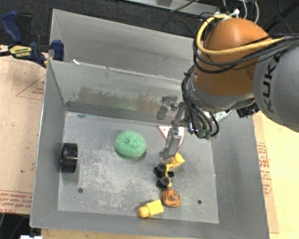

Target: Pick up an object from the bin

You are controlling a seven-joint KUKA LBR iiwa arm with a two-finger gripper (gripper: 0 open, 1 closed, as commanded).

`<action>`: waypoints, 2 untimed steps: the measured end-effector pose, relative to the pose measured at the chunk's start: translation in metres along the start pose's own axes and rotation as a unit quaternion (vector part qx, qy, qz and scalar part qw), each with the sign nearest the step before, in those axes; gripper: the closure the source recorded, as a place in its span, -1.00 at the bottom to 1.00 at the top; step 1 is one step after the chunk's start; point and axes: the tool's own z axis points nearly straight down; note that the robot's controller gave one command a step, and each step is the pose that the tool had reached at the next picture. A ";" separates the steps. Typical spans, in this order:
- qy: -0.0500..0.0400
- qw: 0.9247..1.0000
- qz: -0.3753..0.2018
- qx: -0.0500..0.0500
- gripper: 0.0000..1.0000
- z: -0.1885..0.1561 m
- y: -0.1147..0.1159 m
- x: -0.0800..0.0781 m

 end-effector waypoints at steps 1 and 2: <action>-0.004 1.000 0.001 0.000 -1.00 -0.005 0.000 -0.001; -0.006 0.999 -0.047 0.000 -1.00 0.039 0.009 -0.005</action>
Offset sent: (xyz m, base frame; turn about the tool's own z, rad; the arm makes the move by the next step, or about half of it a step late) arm 0.0099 0.0329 -0.1575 -0.3480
